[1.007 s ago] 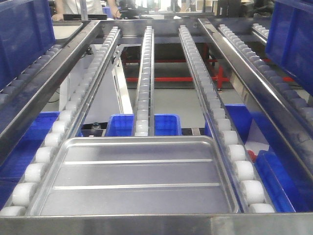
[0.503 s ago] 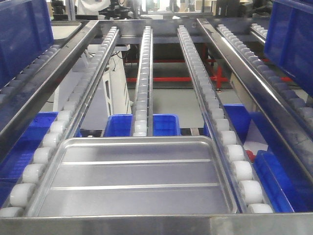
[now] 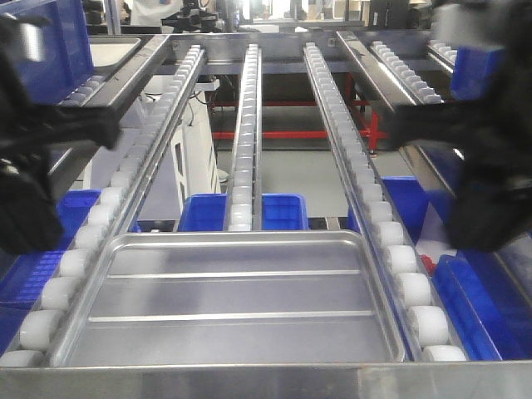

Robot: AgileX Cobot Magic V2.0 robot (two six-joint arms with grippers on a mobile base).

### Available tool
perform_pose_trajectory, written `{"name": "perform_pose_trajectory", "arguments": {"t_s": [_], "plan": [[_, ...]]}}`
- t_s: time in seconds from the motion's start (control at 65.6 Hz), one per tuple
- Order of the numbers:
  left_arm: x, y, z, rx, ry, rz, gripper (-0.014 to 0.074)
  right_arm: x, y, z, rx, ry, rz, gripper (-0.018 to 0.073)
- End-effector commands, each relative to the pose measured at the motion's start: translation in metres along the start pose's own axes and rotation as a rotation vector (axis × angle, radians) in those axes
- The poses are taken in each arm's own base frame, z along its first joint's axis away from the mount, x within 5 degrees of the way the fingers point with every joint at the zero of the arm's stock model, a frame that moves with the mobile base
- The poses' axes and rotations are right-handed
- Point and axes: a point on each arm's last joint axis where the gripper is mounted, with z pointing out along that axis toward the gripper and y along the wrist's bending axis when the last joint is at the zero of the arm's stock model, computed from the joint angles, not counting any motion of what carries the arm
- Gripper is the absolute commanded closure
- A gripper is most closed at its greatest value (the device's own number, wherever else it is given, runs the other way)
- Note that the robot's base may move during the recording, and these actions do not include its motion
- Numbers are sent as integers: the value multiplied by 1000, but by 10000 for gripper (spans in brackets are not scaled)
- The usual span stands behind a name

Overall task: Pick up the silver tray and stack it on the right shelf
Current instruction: 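Lower both grippers to the tray's side rims, one on each side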

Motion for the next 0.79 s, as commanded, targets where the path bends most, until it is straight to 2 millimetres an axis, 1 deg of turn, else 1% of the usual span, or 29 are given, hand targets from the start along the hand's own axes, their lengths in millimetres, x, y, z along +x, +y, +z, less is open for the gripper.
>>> {"name": "perform_pose_trajectory", "arguments": {"t_s": [0.0, 0.076, 0.183, 0.244, 0.336, 0.503, 0.656, 0.778], "plan": [[-11, -9, -6, 50, -68, -10, 687, -13, 21, 1, -60, -62, -12, 485], [-13, -11, -2, 57, -76, -9, 687, -16, 29, 12, -48, -38, -24, 485], [-13, -11, -1, 57, -76, -9, 687, -24, 39, 25, -38, -29, -42, 485], [-14, -11, -1, 59, -80, -9, 687, -29, 43, 28, -32, -33, -51, 485], [-15, -12, -2, 68, -93, -9, 687, -31, 45, 29, -28, -29, -51, 485], [-15, -13, -2, 78, -100, -11, 687, -28, 42, 29, 1, 2, -53, 485], [-16, -15, -2, 96, -108, -40, 687, -16, 48, 29, 8, 32, -82, 485], [-16, -15, -2, 99, -110, -42, 687, -10, 50, 32, -3, 33, -50, 485]]}}
